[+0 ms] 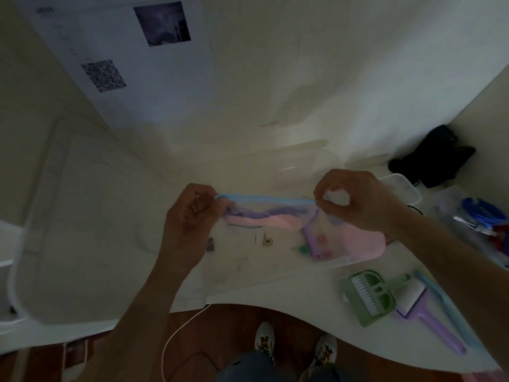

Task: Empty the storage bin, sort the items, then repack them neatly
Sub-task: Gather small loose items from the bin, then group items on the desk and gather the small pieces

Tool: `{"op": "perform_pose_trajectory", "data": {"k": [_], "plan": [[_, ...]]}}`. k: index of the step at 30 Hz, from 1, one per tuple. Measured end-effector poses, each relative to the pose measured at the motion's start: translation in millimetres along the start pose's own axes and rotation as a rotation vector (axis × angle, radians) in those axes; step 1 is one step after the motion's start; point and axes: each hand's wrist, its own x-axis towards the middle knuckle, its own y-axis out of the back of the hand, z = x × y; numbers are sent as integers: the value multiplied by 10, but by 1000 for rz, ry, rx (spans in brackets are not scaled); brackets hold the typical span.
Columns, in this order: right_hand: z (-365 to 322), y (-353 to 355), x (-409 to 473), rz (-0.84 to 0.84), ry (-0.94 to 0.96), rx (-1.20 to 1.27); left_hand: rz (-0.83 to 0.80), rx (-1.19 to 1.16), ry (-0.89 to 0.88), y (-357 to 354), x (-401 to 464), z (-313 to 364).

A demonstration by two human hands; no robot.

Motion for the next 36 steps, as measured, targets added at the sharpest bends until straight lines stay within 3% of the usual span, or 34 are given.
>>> {"op": "perform_pose_trajectory", "data": {"k": [4, 11, 15, 18, 20, 22, 26, 31, 36], "plan": [[105, 22, -92, 3, -344, 590, -121, -232, 43, -132, -15, 13], [-180, 21, -509, 268, -478, 1011, -150, -207, 83, -420, -173, 119], [-623, 178, -1104, 319, -602, 954, -346, -170, 254, -495, -635, 134], [-655, -25, -1591, 350, -810, 984, -385, -161, 491, -474, -1113, -123], [-577, -325, -1791, 370, -1009, 1029, -534, -130, 624, -438, -1275, -417], [-401, -707, -1935, 332, -1164, 926, -710, -22, 636, -482, -1411, -746], [133, -1448, -1959, 155, -1182, 526, -384, 265, 716, -764, -1528, -1454], [477, -1997, -1861, -54, -989, 266, -273, 421, 754, -1141, -1423, -1816], [460, -2034, -1973, -17, -846, 169, -253, 582, 666, -1236, -1520, -1856]]}}
